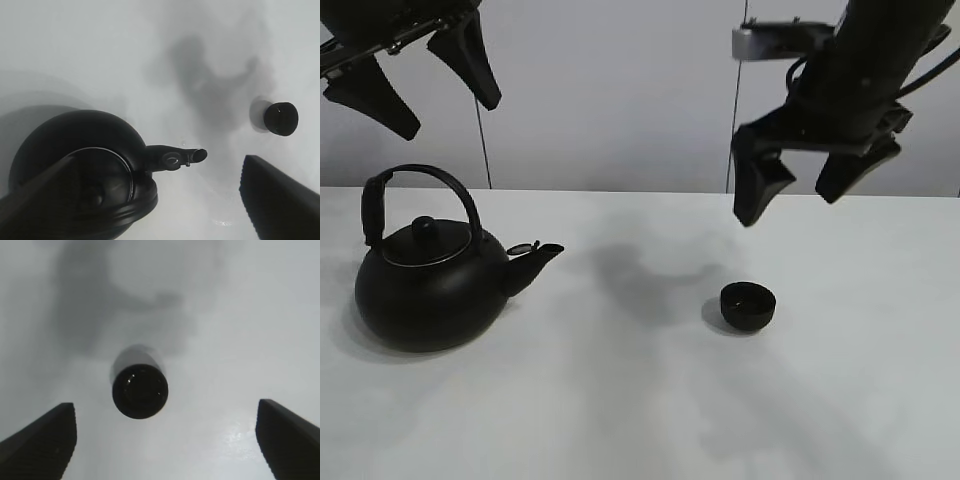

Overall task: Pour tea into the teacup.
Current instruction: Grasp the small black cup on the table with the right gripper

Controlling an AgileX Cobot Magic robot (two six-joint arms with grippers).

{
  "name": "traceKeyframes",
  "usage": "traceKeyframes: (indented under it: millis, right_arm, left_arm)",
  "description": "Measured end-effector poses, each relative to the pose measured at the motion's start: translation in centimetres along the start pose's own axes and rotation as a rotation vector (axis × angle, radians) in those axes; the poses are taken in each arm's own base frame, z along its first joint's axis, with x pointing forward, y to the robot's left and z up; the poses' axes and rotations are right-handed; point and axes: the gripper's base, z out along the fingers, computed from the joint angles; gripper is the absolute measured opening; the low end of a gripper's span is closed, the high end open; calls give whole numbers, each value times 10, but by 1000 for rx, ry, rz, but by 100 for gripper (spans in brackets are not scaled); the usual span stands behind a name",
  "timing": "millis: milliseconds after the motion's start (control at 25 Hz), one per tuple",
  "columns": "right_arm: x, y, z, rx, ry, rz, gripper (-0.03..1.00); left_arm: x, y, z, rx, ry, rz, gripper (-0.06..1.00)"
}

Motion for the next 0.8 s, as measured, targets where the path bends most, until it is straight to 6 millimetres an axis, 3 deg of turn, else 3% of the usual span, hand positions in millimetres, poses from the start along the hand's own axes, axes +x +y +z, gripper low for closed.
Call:
traceKeyframes:
  millis: [280, 520, 800]
  right_arm:
    - [3, 21, 60, 41, 108, -17, 67]
    - [7, 29, 94, 19, 131, -20, 65]
    - [9, 30, 109, 17, 127, 25, 40]
  left_arm:
    - [0, 0, 0, 0, 0, 0, 63]
    - [0, 0, 0, 0, 0, 0, 63]
    - [0, 0, 0, 0, -1, 0, 63]
